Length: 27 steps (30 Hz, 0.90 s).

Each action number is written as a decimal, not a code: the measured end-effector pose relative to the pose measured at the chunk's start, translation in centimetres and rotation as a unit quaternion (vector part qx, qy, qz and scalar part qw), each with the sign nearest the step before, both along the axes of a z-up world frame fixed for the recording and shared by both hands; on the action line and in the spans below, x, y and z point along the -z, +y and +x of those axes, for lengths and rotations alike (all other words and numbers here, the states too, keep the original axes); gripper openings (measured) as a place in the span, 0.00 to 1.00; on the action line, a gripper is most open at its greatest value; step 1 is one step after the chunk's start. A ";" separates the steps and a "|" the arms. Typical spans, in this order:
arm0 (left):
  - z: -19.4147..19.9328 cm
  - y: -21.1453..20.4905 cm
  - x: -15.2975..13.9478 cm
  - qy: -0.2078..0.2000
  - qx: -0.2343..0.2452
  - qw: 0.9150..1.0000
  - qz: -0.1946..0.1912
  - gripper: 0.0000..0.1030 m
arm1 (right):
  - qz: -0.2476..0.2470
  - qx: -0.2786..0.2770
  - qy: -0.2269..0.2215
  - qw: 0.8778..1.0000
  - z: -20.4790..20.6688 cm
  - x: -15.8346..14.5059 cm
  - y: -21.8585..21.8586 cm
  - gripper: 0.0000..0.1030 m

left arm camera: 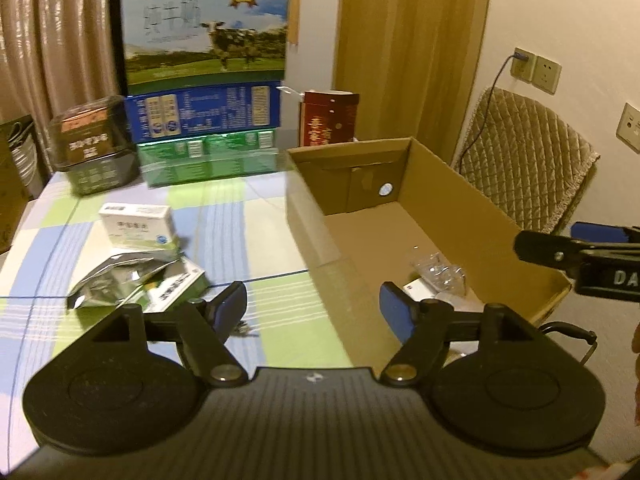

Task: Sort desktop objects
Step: 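Withdraw both tools from the box back over the table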

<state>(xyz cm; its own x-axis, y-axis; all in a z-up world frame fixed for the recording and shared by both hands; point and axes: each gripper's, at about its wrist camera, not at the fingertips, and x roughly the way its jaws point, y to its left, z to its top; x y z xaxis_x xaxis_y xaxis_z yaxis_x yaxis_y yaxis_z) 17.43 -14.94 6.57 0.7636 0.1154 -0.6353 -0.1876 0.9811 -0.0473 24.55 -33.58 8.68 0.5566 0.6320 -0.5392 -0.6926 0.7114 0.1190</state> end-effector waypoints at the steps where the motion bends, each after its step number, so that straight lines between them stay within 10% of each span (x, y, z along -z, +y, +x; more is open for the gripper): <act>1: -0.6 0.2 -0.1 -0.001 -0.003 1.000 0.001 0.72 | -0.001 -0.006 -0.001 1.000 -0.6 -0.1 0.2 0.98; 16: -9.2 4.9 -0.9 -0.023 -0.061 0.998 0.011 0.99 | -0.001 -0.077 0.001 0.997 -8.0 -0.7 4.2 0.98; 27: -13.7 6.7 -1.3 -0.016 -0.083 0.996 0.036 0.99 | 0.008 -0.121 -0.001 0.993 -11.4 -0.9 5.9 0.98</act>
